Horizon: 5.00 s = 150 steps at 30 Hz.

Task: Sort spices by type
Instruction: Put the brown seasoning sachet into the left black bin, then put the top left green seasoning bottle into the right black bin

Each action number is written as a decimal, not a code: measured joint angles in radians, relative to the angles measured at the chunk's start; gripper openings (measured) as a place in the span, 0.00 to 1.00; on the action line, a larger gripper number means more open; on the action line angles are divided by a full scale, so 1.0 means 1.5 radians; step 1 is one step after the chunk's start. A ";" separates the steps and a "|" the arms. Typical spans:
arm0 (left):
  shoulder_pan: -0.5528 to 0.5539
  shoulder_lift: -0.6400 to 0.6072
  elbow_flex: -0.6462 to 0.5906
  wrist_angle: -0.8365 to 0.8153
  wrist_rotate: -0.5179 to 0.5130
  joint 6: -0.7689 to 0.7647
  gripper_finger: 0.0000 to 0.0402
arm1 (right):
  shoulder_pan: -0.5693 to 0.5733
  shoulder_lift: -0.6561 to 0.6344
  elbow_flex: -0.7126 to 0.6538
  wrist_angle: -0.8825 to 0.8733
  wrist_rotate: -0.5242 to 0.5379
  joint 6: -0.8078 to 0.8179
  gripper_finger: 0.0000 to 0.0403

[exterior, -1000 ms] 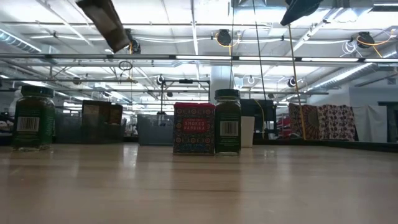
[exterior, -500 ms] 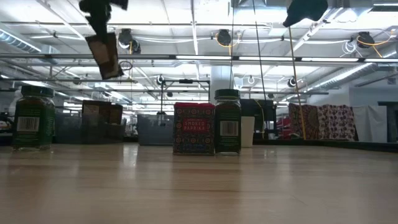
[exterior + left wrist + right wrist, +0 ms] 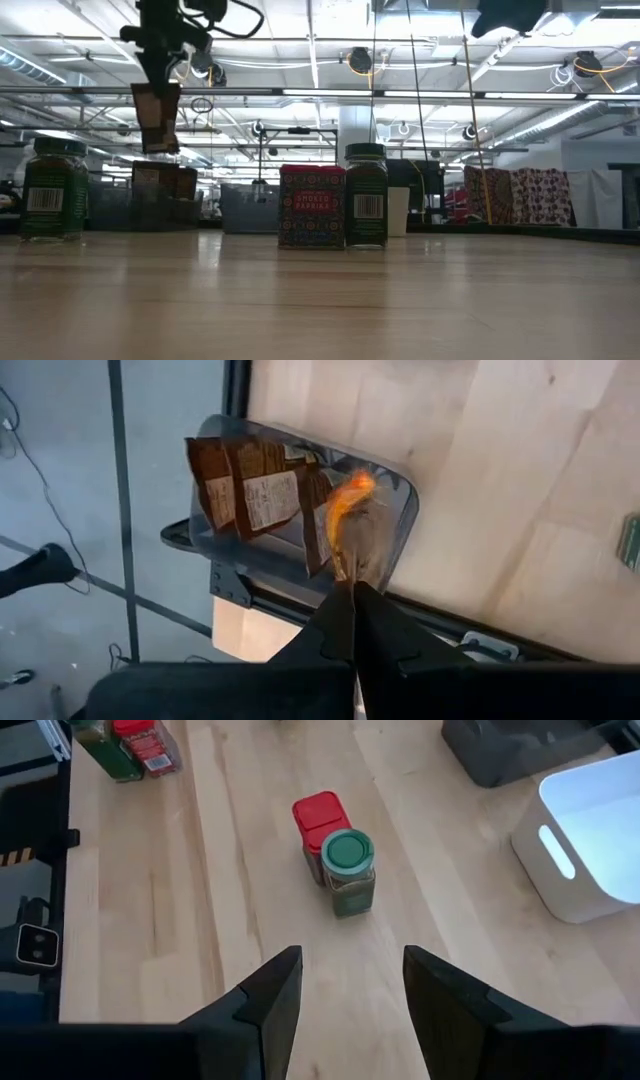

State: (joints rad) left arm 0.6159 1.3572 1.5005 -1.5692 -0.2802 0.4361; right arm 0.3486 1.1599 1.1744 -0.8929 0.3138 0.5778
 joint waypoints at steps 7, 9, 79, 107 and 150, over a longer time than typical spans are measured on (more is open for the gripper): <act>0.001 -0.001 -0.058 0.007 -0.011 0.010 0.00 | 0.003 0.000 0.000 -0.018 0.011 0.007 0.40; 0.001 -0.001 -0.083 0.008 -0.011 0.010 0.00 | 0.003 0.000 0.000 -0.019 0.021 0.003 0.40; 0.024 0.022 -0.294 0.285 -0.052 0.010 0.36 | 0.004 0.000 0.000 -0.021 0.019 -0.021 0.40; -0.243 -0.059 -0.074 0.087 0.343 -0.358 0.63 | 0.004 0.000 0.000 -0.022 0.020 -0.032 0.40; -0.591 -0.216 -0.456 0.238 0.094 -0.601 0.63 | 0.004 0.000 0.000 -0.021 0.023 -0.064 0.40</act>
State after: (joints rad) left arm -0.2710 1.0328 0.8162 -1.2116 -0.1394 -0.4648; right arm 0.3553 1.1599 1.1740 -0.9245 0.3479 0.4820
